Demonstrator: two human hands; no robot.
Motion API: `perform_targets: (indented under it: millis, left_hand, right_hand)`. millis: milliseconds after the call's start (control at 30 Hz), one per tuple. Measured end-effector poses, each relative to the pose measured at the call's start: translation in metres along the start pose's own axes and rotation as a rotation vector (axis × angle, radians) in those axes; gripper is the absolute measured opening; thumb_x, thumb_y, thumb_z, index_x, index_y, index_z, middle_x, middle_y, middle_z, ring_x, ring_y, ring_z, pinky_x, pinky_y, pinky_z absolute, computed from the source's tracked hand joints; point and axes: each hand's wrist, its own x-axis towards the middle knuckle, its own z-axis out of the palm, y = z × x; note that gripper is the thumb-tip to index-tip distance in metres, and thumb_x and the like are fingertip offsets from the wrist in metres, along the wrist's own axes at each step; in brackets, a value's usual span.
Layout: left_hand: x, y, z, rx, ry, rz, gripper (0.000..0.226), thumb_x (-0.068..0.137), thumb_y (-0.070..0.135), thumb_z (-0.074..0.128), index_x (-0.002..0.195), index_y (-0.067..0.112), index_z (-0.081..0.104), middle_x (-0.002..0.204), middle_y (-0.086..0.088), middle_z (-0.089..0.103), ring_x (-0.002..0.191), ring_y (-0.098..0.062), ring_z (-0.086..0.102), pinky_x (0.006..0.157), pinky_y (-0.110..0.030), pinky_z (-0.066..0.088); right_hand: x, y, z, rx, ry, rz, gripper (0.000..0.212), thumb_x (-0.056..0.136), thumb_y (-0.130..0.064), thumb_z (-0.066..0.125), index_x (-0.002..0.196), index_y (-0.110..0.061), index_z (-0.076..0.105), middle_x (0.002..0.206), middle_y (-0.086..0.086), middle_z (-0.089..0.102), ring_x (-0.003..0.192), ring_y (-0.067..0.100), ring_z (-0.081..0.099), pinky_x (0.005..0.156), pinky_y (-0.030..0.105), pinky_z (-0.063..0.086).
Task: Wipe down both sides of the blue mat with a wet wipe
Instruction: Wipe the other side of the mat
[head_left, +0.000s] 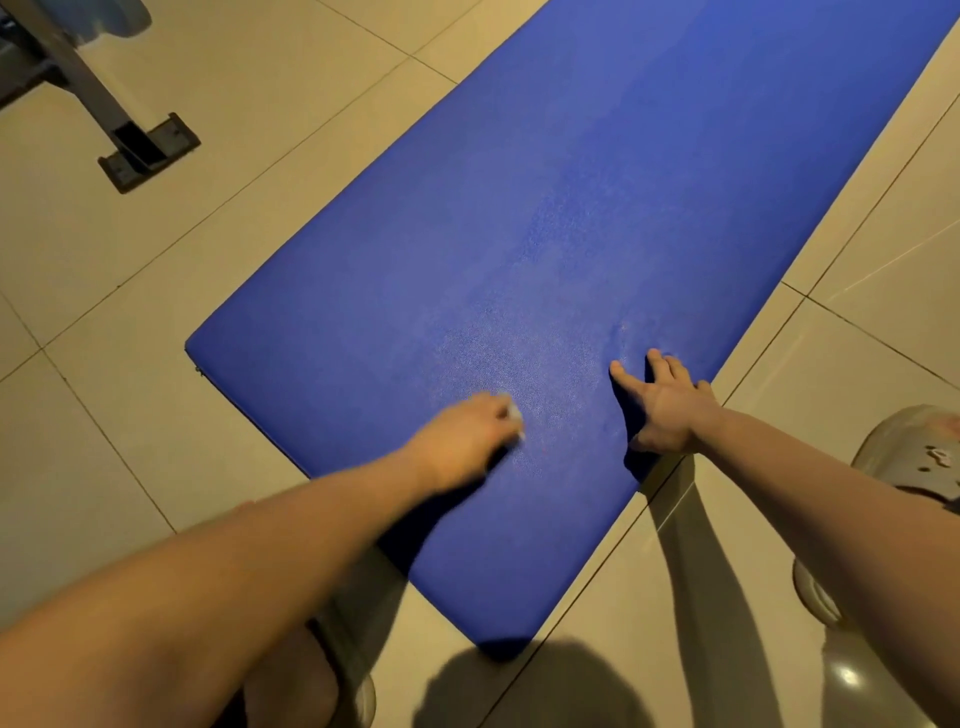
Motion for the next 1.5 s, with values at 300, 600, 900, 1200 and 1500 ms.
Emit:
perform_targets:
  millis: [300,600,900,1200,1500]
  left_hand:
    - [0.002,-0.011,-0.003,-0.117,0.457,-0.751,0.017,0.093,0.002,0.055,0.097,0.012,0.068,0.101,-0.009,0.064,0.091,-0.029,0.062,0.079,-0.038,0.05]
    - [-0.006,0.067,0.038,-0.051,0.026,0.007,0.024,0.086,0.006,0.068,0.106,0.019,0.063,0.111,-0.001,0.054,0.098,-0.021,0.05,0.072,-0.034,0.05]
    - [-0.04,-0.05,-0.029,-0.149,0.432,-0.739,0.02,0.094,0.003,0.057,0.095,0.017,0.072,0.107,0.003,0.067,0.097,-0.014,0.062,0.087,-0.023,0.044]
    - [-0.023,0.094,0.054,-0.251,0.338,-0.403,0.01,0.09,0.005,0.063,0.094,0.01,0.07,0.099,-0.008,0.062,0.09,-0.028,0.059,0.079,-0.034,0.052]
    - [-0.056,-0.03,-0.003,-0.032,0.356,-0.523,0.025,0.085,-0.001,0.062,0.096,0.02,0.064,0.113,-0.001,0.062,0.101,-0.027,0.06,0.085,-0.038,0.051]
  right_hand:
    - [-0.002,0.006,0.007,0.022,0.034,-0.025,0.103,0.09,-0.047,0.067,0.159,-0.039,-0.009,0.166,0.014,-0.017,0.154,0.036,-0.011,0.121,0.054,0.014]
    - [-0.002,0.003,0.006,-0.008,0.033,-0.02,0.103,0.091,-0.044,0.067,0.158,-0.038,-0.011,0.166,0.015,-0.016,0.154,0.037,-0.009,0.121,0.054,0.017]
    - [-0.001,0.003,0.009,-0.021,0.041,-0.019,0.102,0.092,-0.045,0.065,0.158,-0.037,-0.012,0.166,0.014,-0.017,0.153,0.038,-0.01,0.122,0.055,0.016]
    - [-0.001,-0.001,0.01,-0.044,0.039,-0.009,0.104,0.089,-0.055,0.063,0.158,-0.037,-0.013,0.165,0.015,-0.018,0.153,0.04,-0.01,0.122,0.057,0.014]
    - [0.004,-0.002,0.018,-0.073,0.079,-0.006,0.108,0.085,-0.071,0.058,0.158,-0.036,-0.014,0.165,0.017,-0.017,0.153,0.041,-0.009,0.12,0.059,0.017]
